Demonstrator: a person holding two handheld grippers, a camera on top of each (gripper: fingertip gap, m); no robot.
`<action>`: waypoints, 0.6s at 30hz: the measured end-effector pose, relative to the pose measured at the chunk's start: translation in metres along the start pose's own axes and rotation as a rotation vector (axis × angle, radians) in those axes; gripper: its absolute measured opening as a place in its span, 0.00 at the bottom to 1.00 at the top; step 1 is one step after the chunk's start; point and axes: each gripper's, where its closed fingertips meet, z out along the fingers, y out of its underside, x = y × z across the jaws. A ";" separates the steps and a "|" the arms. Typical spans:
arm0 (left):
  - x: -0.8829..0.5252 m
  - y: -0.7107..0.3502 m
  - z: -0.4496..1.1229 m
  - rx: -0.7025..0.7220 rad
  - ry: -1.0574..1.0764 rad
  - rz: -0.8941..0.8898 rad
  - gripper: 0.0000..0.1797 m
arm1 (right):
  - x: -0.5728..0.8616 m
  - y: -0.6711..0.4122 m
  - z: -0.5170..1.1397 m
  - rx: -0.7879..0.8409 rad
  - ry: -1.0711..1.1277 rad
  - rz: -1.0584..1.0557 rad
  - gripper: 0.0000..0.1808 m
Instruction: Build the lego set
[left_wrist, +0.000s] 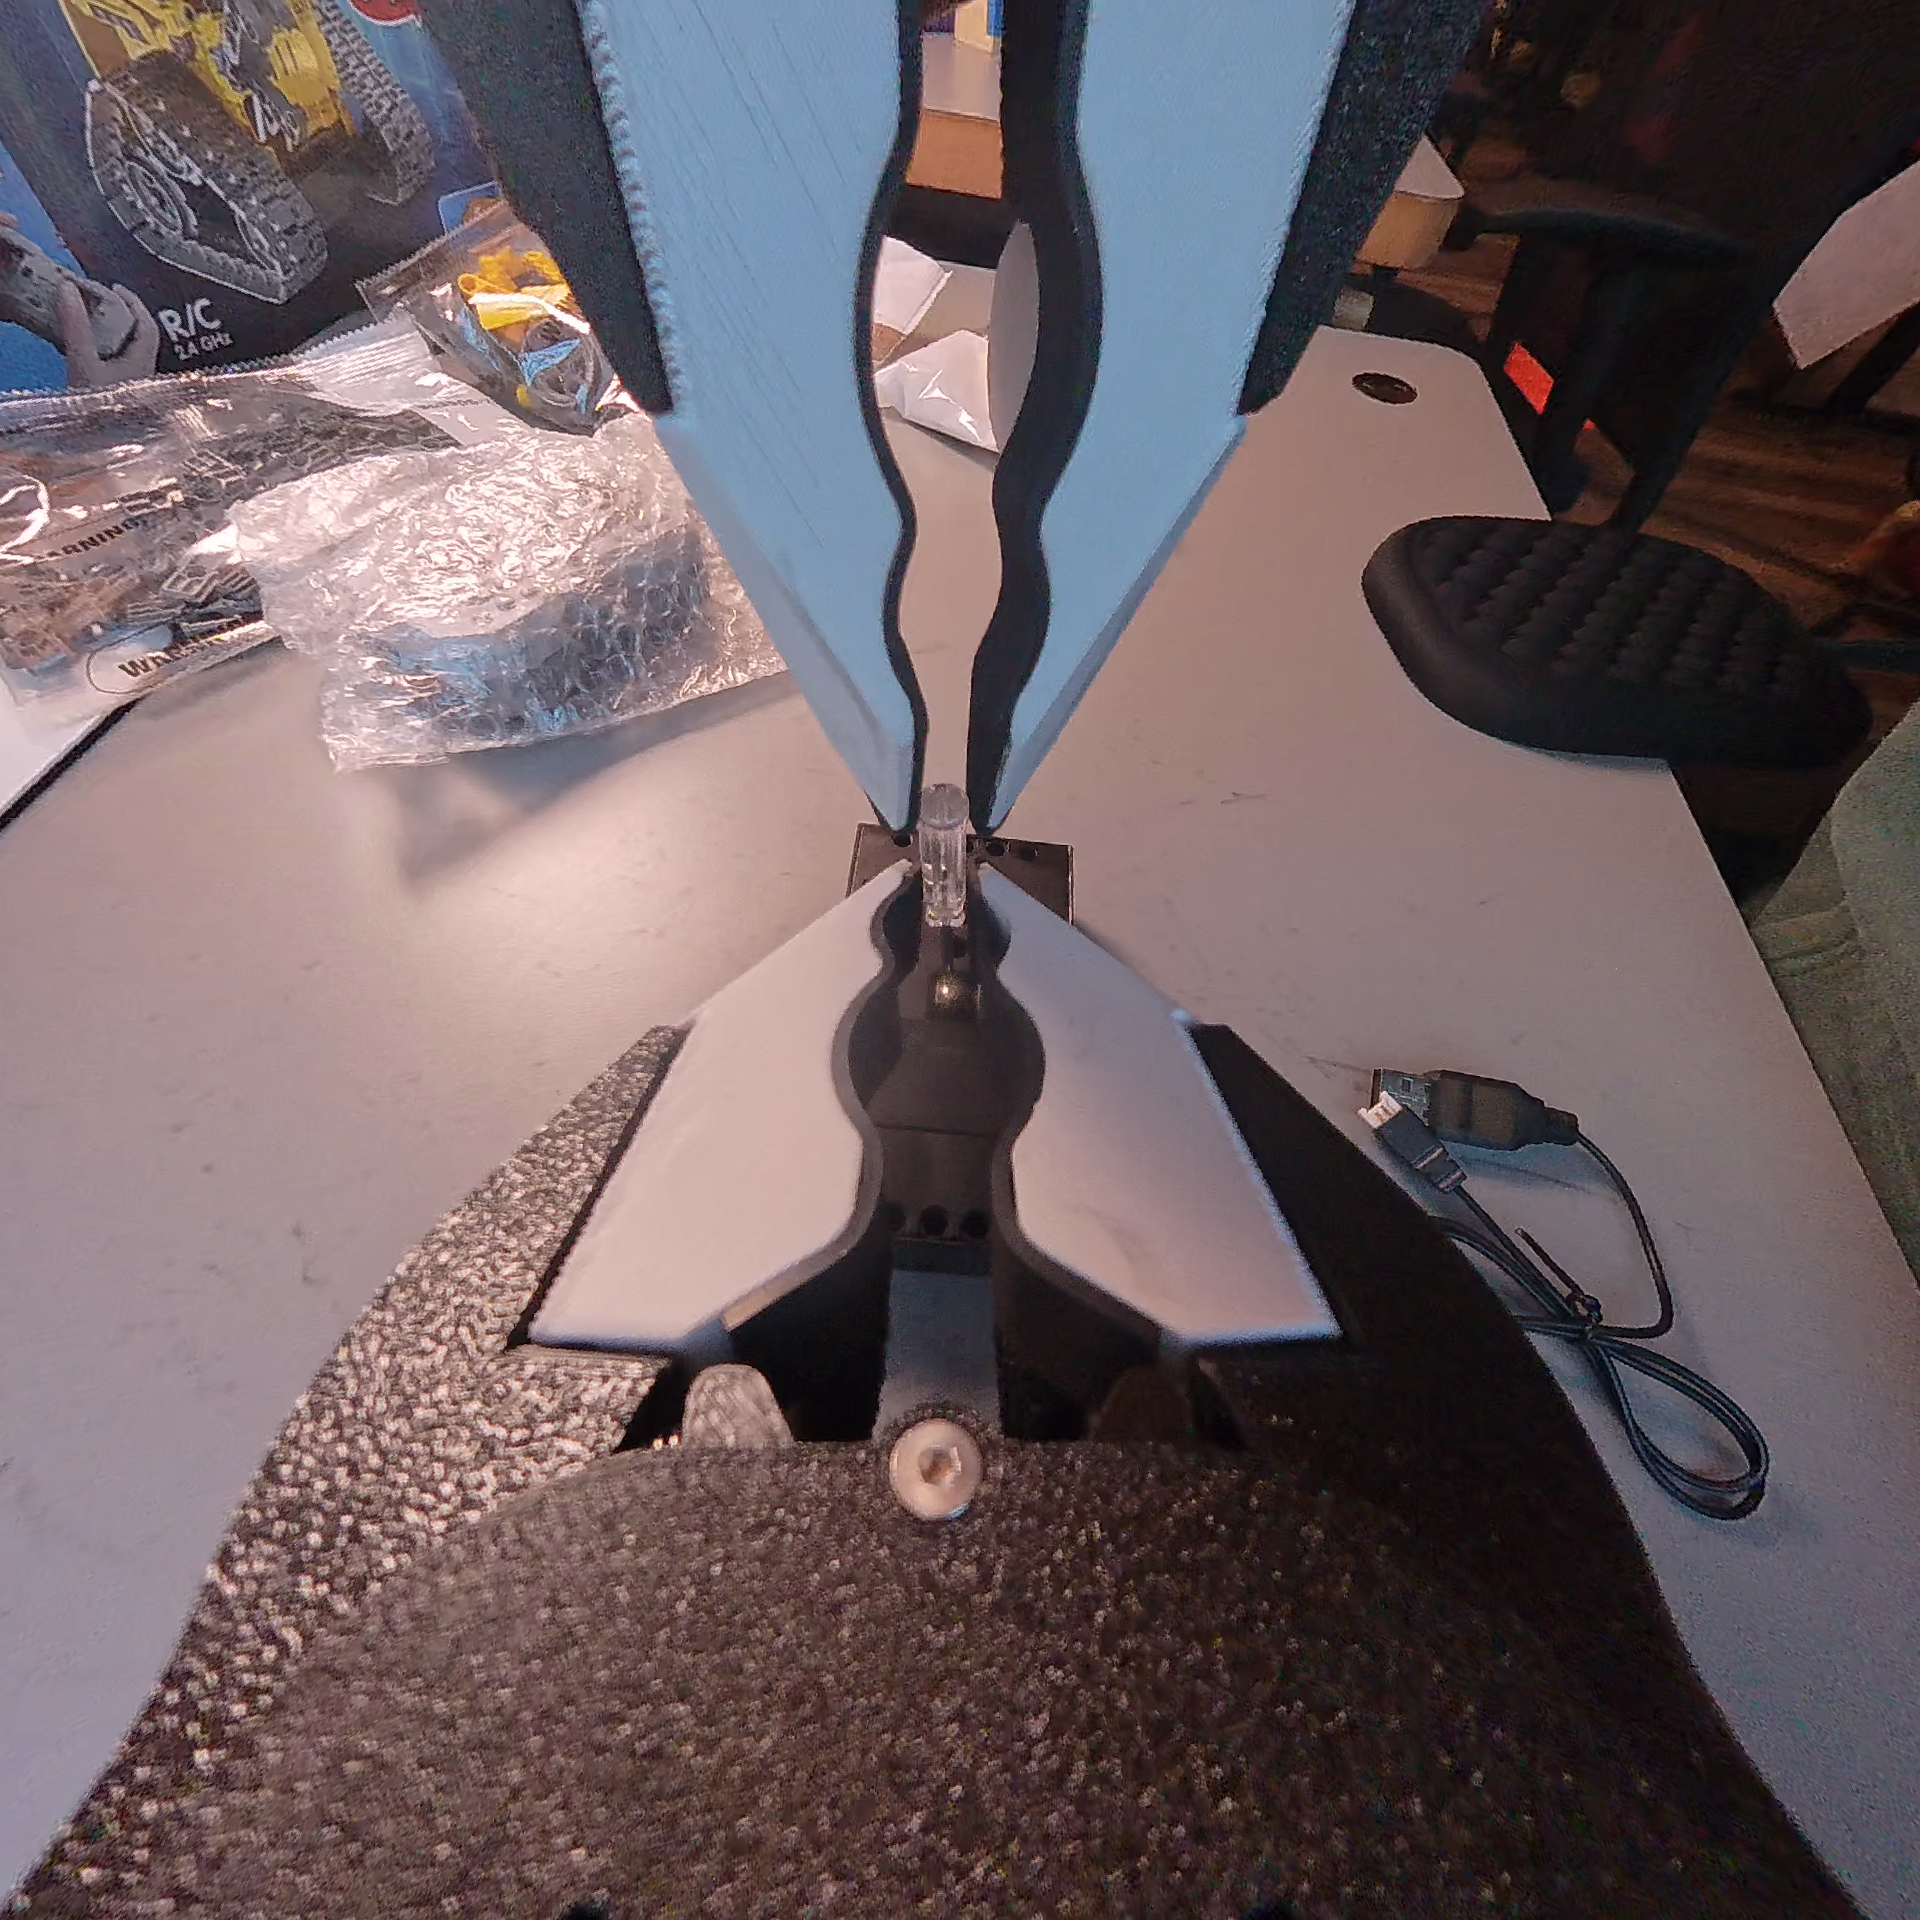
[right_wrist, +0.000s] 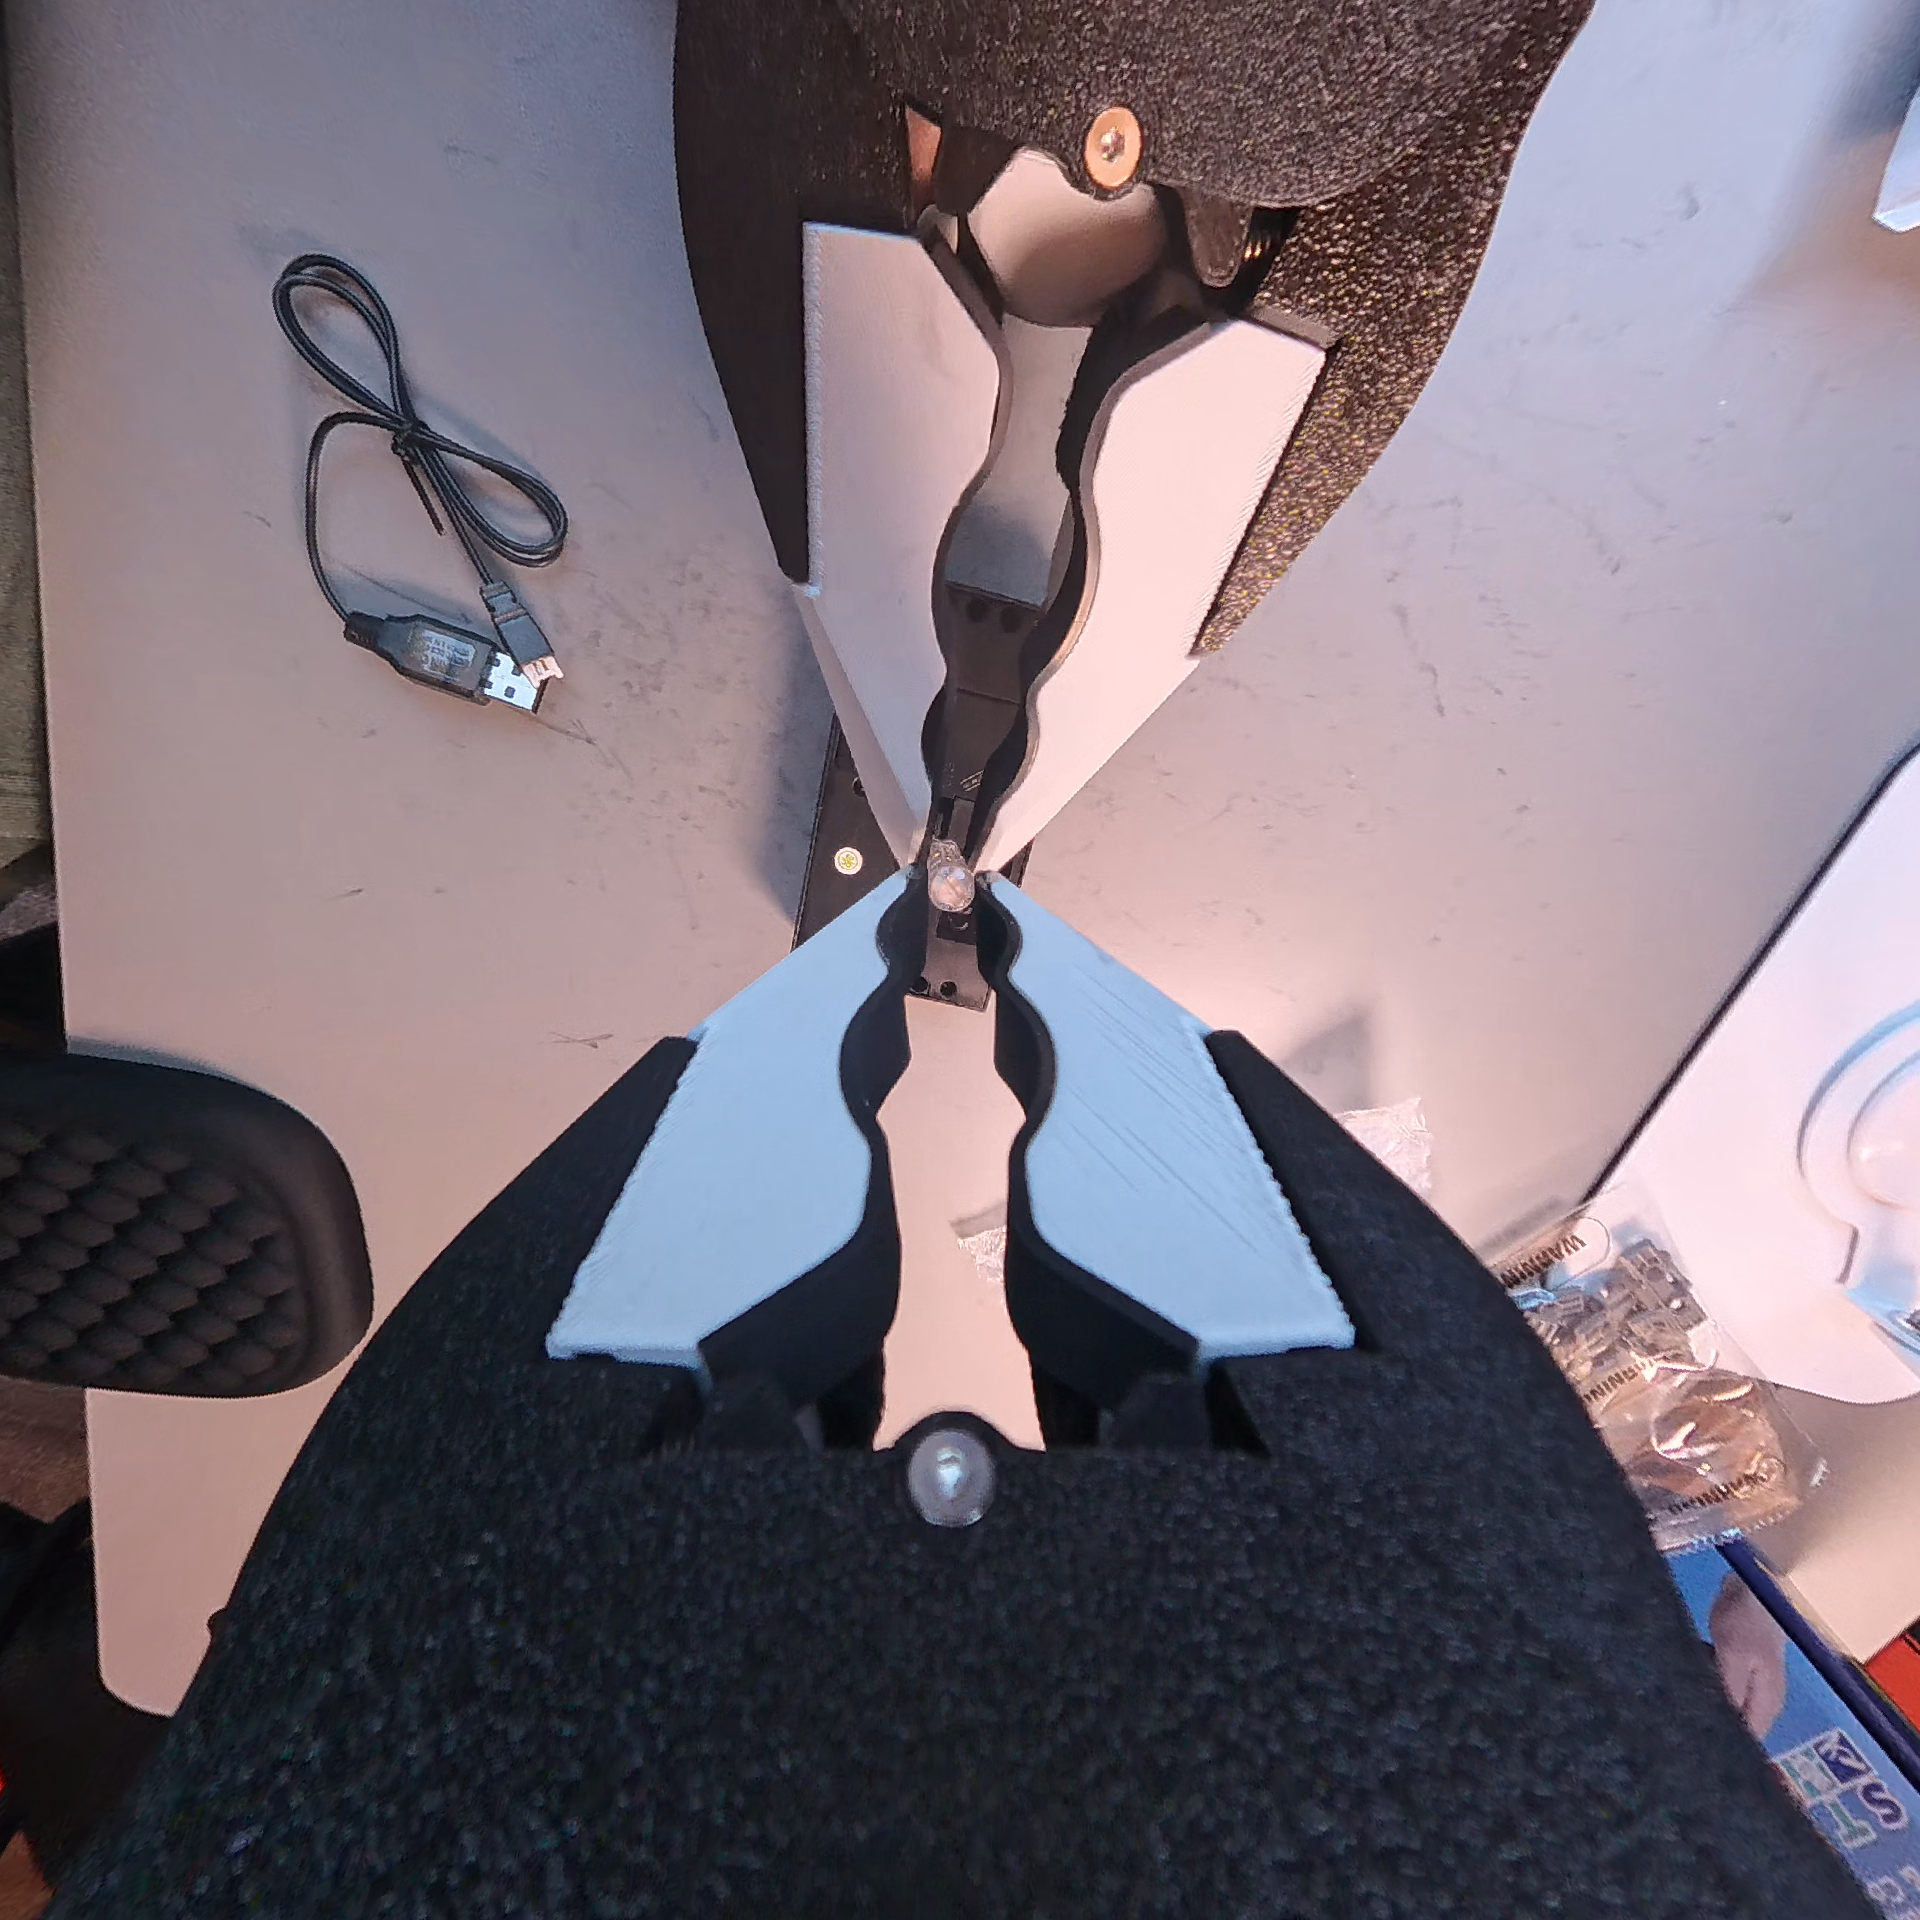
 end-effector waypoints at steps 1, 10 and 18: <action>0.000 0.000 0.000 -0.001 0.001 0.000 0.04 | 0.000 0.000 0.000 -0.004 -0.004 0.001 0.04; -0.001 -0.001 0.000 0.000 -0.001 -0.001 0.04 | 0.001 0.000 0.000 0.015 -0.007 0.016 0.04; 0.000 0.000 -0.001 -0.008 0.004 -0.004 0.04 | 0.001 -0.001 0.000 0.039 -0.008 0.025 0.04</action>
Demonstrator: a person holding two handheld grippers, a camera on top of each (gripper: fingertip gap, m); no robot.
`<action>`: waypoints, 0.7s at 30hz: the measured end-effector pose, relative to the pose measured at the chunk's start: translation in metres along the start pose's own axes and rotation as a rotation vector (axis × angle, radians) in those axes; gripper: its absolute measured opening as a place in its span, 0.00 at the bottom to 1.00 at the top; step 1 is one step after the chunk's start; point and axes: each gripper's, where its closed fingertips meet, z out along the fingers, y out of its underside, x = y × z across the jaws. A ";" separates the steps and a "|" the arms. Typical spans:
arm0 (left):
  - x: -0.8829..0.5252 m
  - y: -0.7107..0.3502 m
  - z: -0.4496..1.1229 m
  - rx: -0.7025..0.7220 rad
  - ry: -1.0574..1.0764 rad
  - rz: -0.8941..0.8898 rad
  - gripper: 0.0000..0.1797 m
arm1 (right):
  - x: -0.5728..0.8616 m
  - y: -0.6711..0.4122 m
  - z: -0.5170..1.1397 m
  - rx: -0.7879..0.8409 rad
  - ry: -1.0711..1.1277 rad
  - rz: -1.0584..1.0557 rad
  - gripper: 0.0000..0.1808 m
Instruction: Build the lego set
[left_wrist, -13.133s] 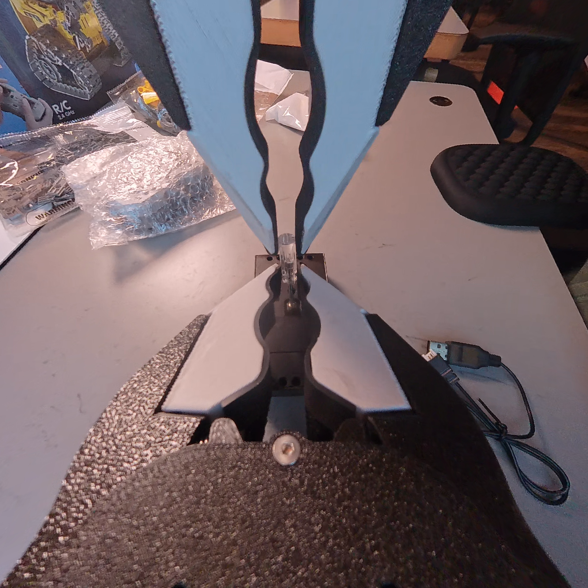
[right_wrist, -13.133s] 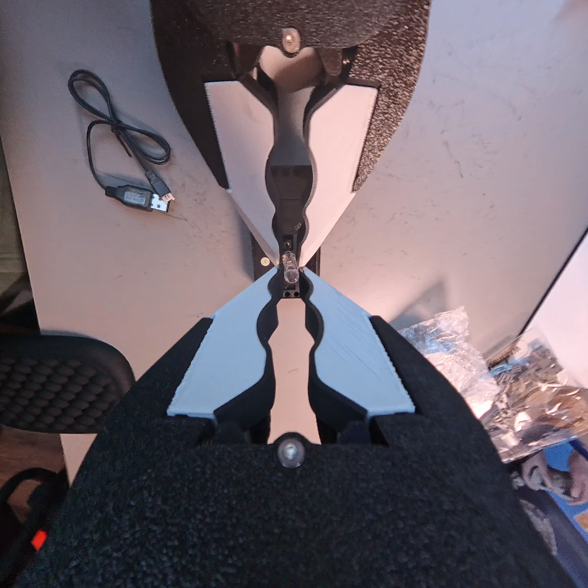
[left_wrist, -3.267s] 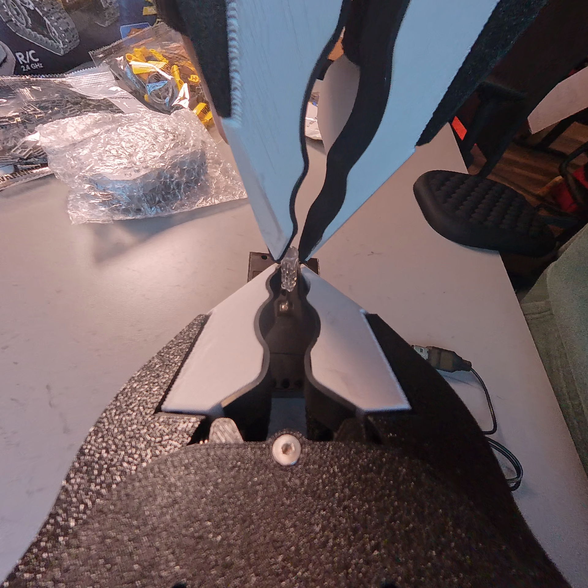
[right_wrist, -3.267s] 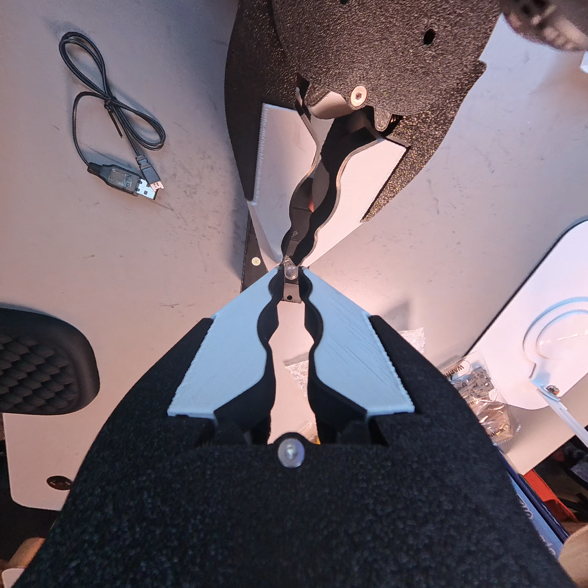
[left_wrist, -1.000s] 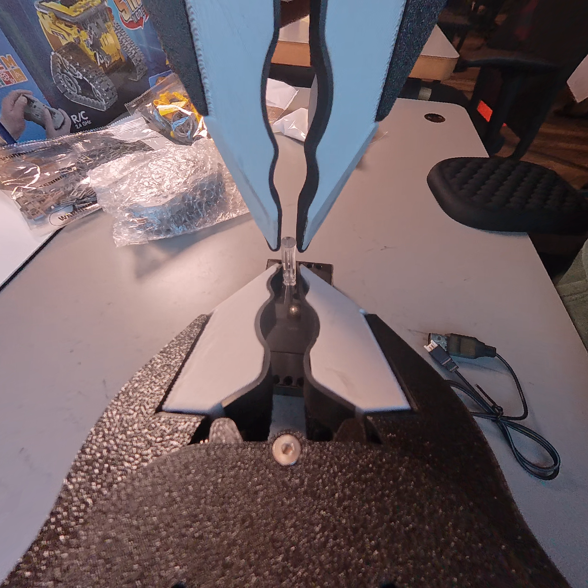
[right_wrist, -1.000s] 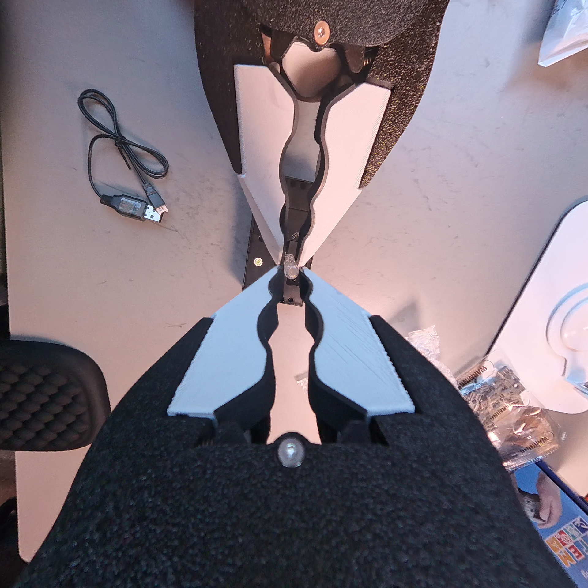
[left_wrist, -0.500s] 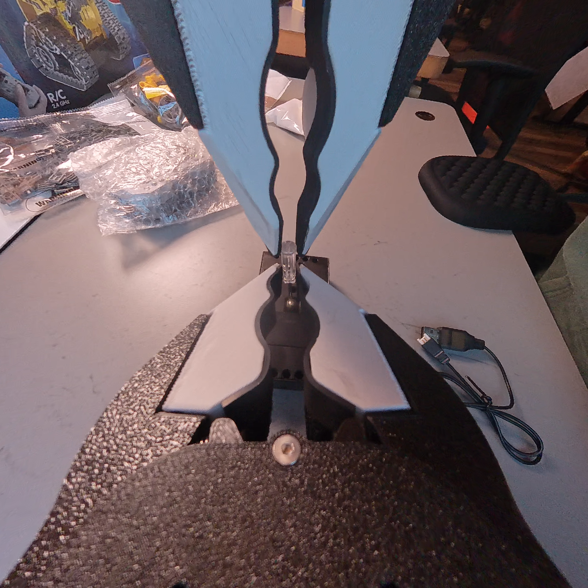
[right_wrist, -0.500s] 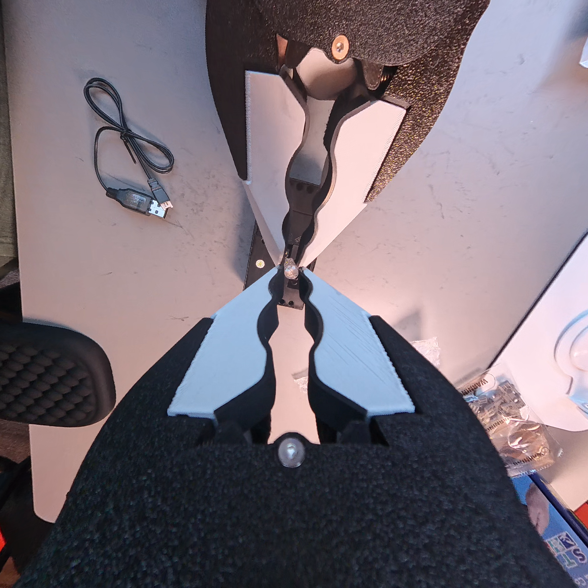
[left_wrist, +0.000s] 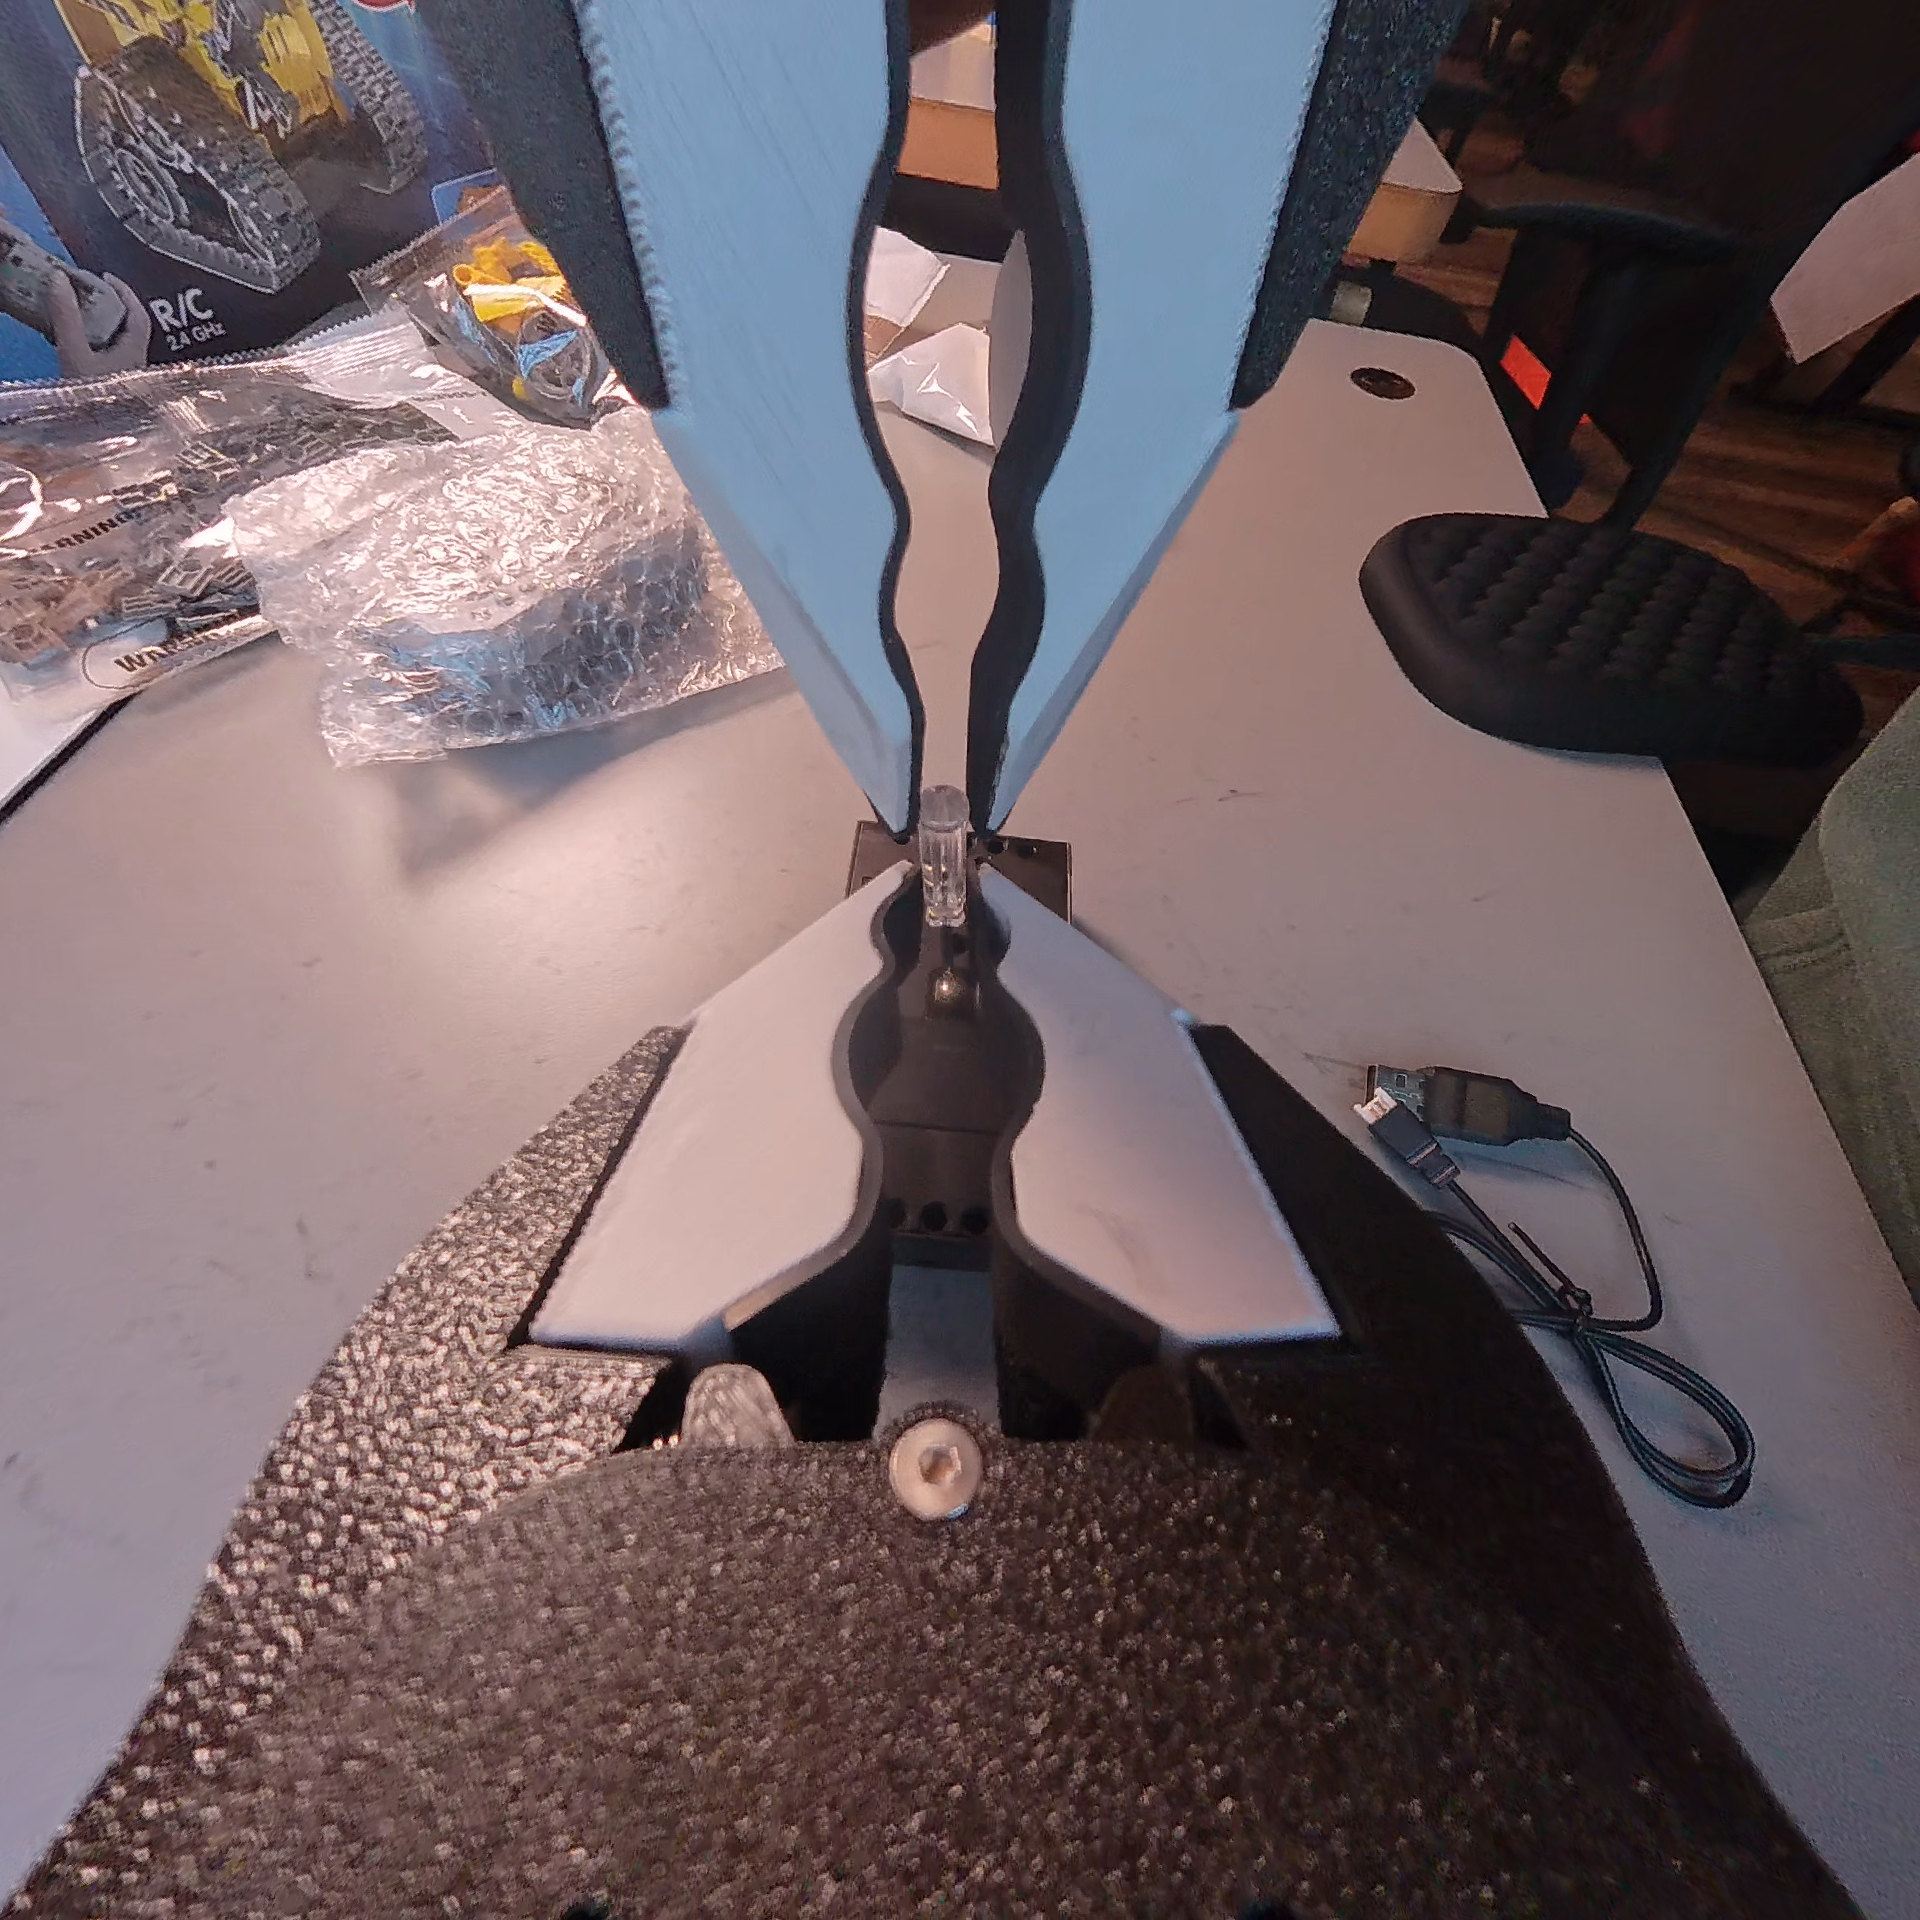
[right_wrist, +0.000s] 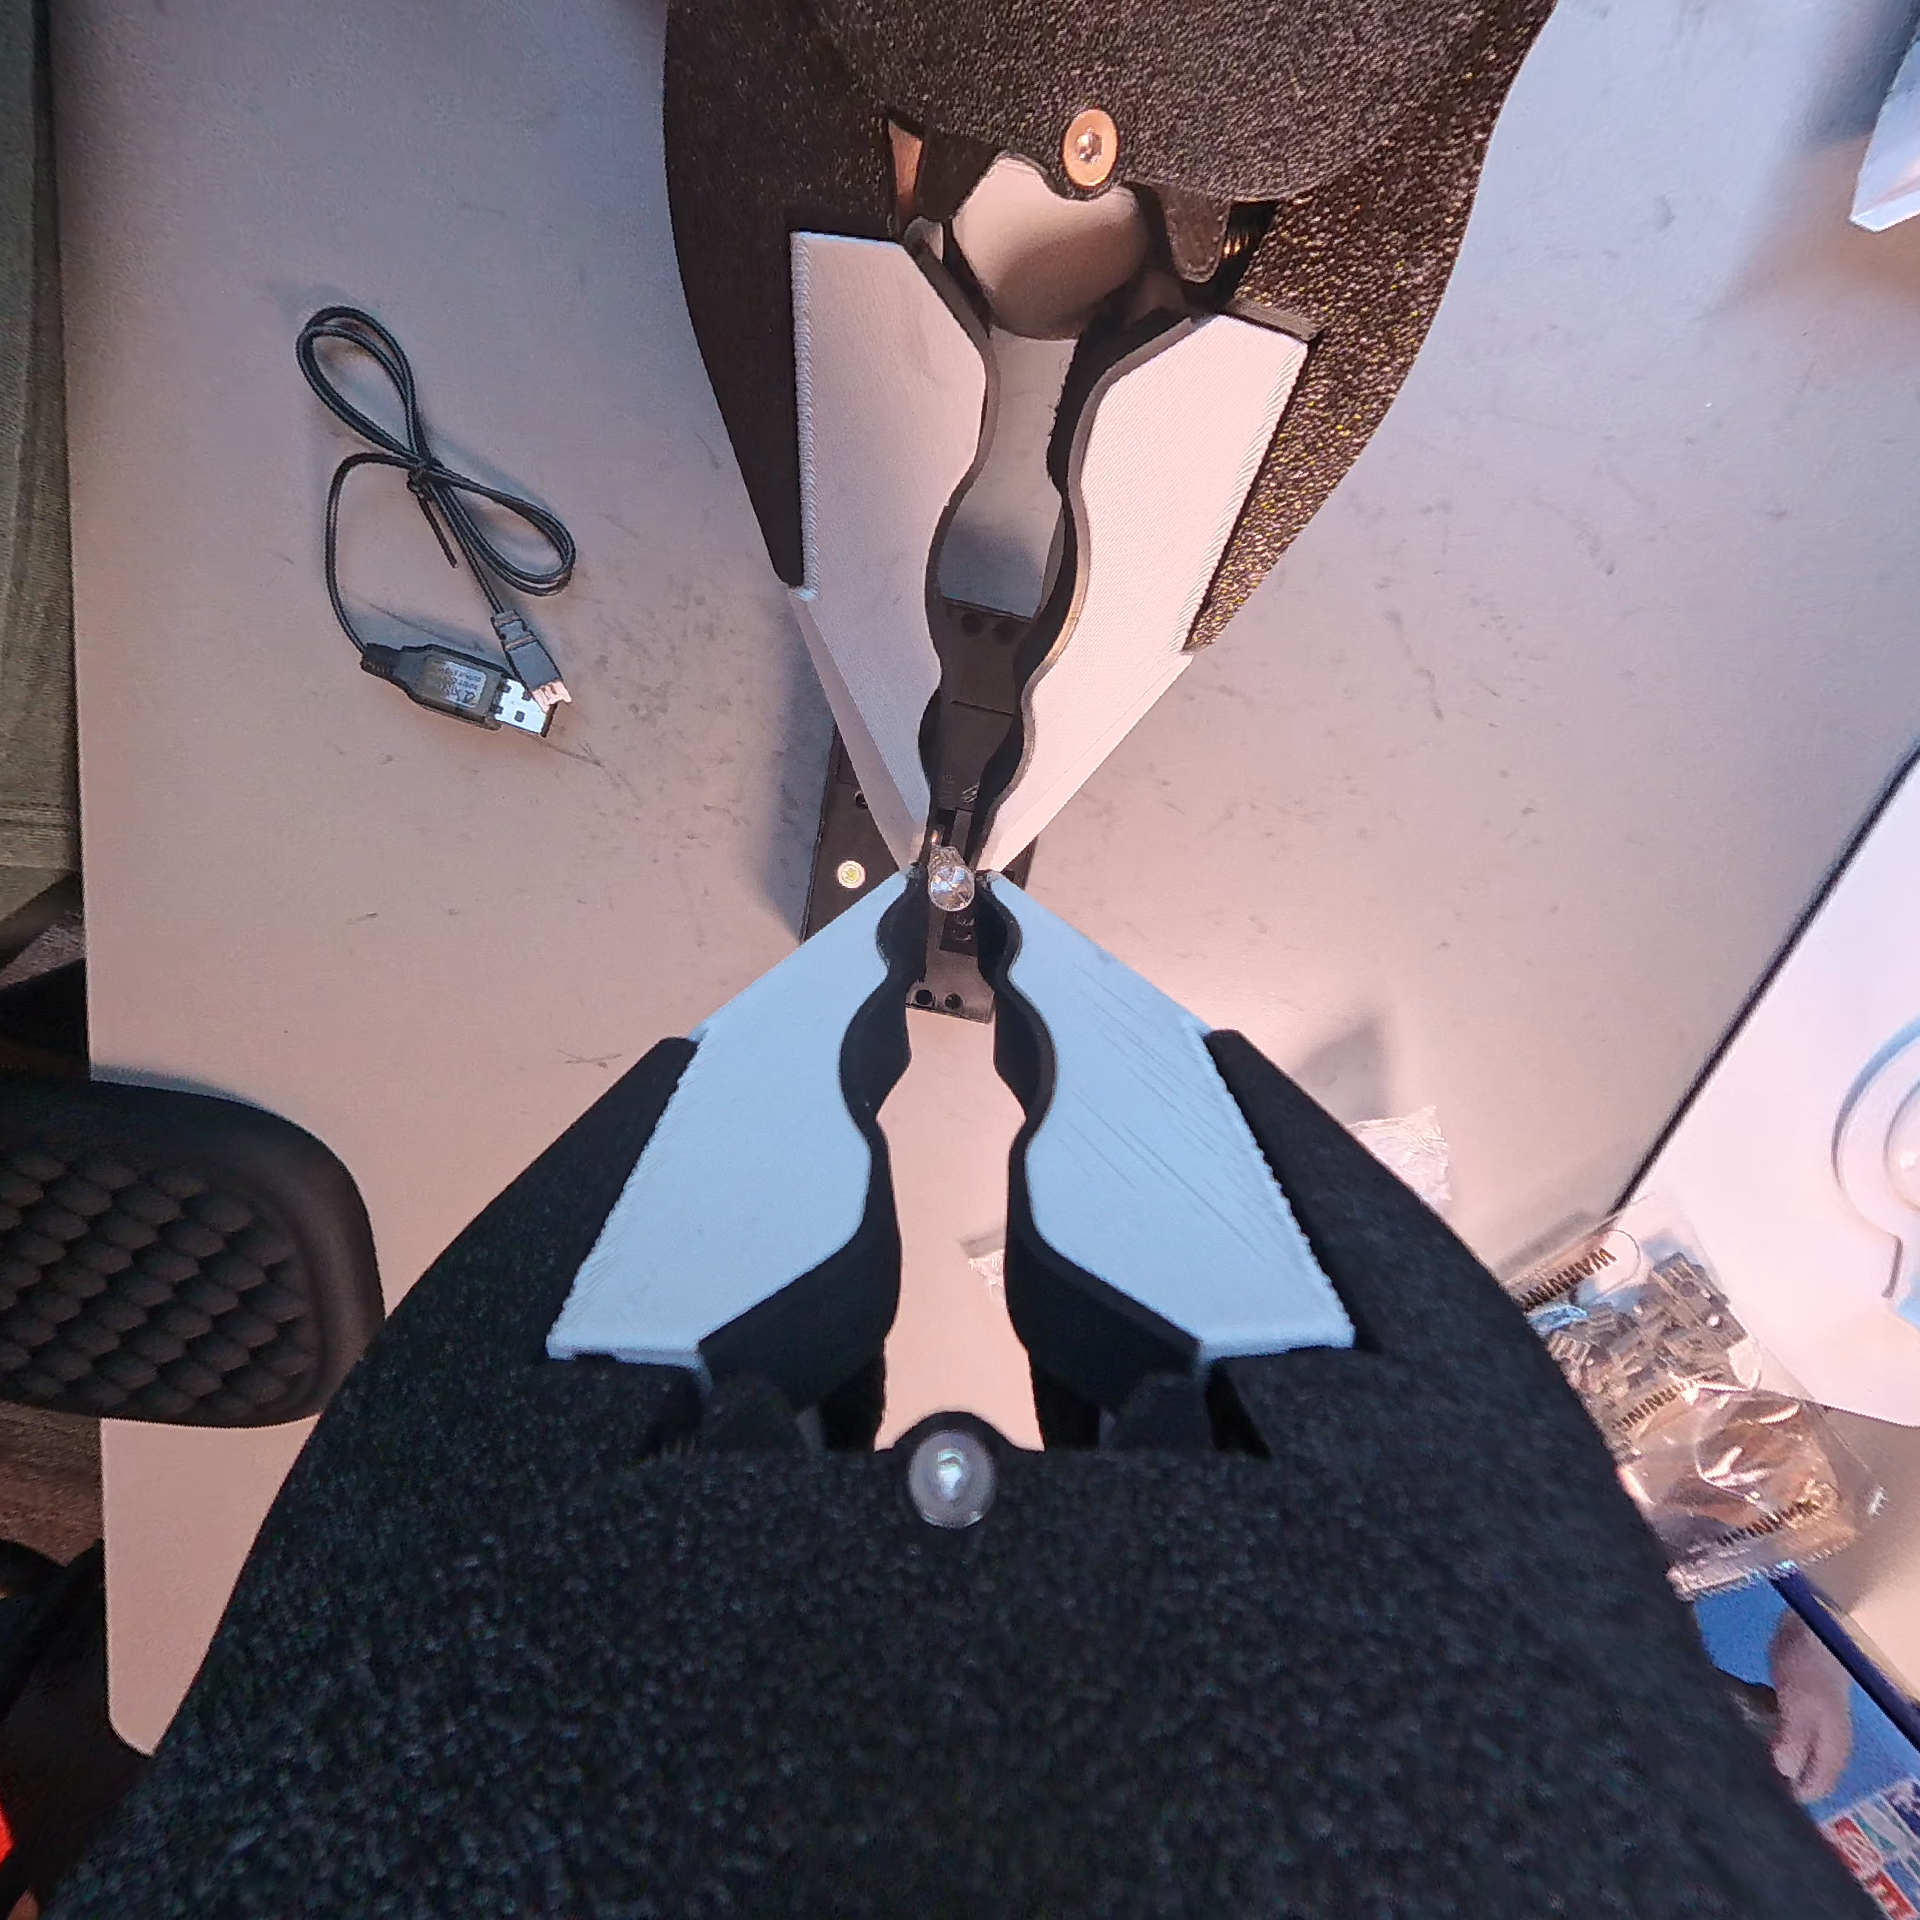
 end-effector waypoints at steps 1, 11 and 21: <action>0.000 0.000 0.000 -0.002 0.001 0.000 0.04 | 0.000 0.000 0.000 0.003 -0.002 0.001 0.04; 0.000 0.001 0.000 -0.002 0.005 -0.003 0.04 | 0.000 0.000 0.001 0.025 -0.003 0.014 0.04; 0.001 0.001 -0.001 -0.006 0.009 -0.006 0.04 | 0.000 -0.001 0.001 0.043 -0.007 0.030 0.04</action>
